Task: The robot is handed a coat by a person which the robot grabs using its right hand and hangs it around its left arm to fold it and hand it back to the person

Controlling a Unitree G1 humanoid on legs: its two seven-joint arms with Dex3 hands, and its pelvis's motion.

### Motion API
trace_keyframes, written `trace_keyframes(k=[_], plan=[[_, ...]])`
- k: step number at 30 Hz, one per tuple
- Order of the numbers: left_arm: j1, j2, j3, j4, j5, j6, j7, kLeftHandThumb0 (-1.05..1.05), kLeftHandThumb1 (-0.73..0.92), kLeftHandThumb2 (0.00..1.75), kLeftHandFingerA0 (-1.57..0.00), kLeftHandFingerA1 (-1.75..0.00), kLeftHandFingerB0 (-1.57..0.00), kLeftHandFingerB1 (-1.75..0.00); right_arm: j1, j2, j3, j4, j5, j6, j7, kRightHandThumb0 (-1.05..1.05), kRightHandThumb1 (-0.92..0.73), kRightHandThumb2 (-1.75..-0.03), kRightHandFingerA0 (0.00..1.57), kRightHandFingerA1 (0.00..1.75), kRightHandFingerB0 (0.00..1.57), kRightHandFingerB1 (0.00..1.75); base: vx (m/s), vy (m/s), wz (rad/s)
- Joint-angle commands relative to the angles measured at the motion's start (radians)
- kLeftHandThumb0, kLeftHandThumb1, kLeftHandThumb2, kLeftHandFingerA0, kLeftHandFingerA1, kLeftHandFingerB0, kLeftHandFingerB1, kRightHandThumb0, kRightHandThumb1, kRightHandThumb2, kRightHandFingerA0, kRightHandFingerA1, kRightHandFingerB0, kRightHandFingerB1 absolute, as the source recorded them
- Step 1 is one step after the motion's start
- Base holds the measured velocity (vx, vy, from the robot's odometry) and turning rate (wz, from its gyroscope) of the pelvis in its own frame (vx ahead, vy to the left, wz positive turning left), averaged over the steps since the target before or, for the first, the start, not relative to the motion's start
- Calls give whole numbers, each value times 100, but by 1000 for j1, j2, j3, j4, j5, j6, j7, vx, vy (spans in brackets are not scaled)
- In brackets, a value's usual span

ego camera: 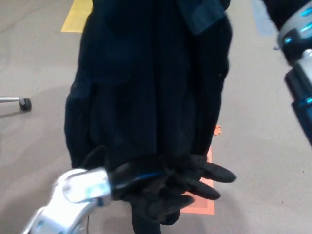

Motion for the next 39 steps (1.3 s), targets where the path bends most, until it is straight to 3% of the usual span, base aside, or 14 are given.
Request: trace_keyframes(k=[1,2,3,5,16,17,18,29,30,31,34,35,38,39], plan=[[-100,-55,-33,126,84,80,62,-36,52,111,0,-49,0,-47,-57,51,-9,-23,36,-63,-18,-33,-86,-65,107,83,86,64,0,0,0],[-123,-68,-36,152,93,78,67,-78,92,71,-17,-33,-19,-31,-61,57,3,-25,25,-70,-21,-31,-82,-64,96,103,86,67,0,0,0],[-168,-90,-40,193,107,75,76,-36,51,110,-1,-49,0,-46,-68,74,11,-30,21,-72,-13,-27,-66,-108,96,99,79,79,0,0,0],[-230,-123,-44,258,121,60,84,-36,52,111,-1,-49,0,-47,-75,104,-4,-38,48,-59,13,-34,-86,-65,101,106,86,74,0,0,0],[-465,-270,6,619,158,-86,159,-54,92,76,-26,-33,-31,-34,-106,190,-49,-69,107,-47,47,-42,-86,-66,95,78,76,52,0,0,0],[-484,-277,10,650,162,-112,162,-50,92,75,-31,-34,-35,-35,-113,196,-53,-71,111,-35,61,-34,-69,-111,93,89,69,71,0,0,0],[-507,-290,16,691,174,-137,191,-56,78,107,-31,-50,-35,-51,-118,203,-56,-78,112,-35,66,-39,-87,-66,103,93,83,67,0,0,0],[-574,-299,37,801,235,-166,272,-59,79,108,-31,-50,-33,-50,-133,214,18,-78,57,-108,-36,-27,-72,-60,101,107,86,82,0,0,0],[-602,-321,79,844,298,-15,587,-87,58,59,-79,-43,-72,-42,-177,251,-123,-113,228,-59,56,-45,-89,-67,122,78,108,91,0,0,0],[-636,-296,115,914,219,-63,394,-68,76,109,-3,-34,-6,-41,-202,265,-205,-144,324,-35,99,-45,-88,-68,126,81,116,93,0,0,0],[-643,-270,157,971,174,-124,291,-60,92,72,-15,-28,-21,-29,-219,267,-264,-186,357,2,120,-44,-87,-68,126,81,116,94,0,0,0],[-645,-265,157,970,183,-109,301,-31,63,116,0,-50,0,-46,-224,269,-277,-196,363,17,126,-43,-89,-66,126,80,112,94,0,0,0],[-672,-246,169,999,203,-90,316,-32,62,115,0,-50,0,-46,-245,273,-322,-231,393,72,159,-47,-86,-70,118,79,105,89,0,0,0],[-682,-238,211,1019,172,-112,320,-69,92,71,-15,-28,-21,-29,-245,284,-315,-277,362,59,81,-43,-85,-65,104,75,98,75,0,0,0]])
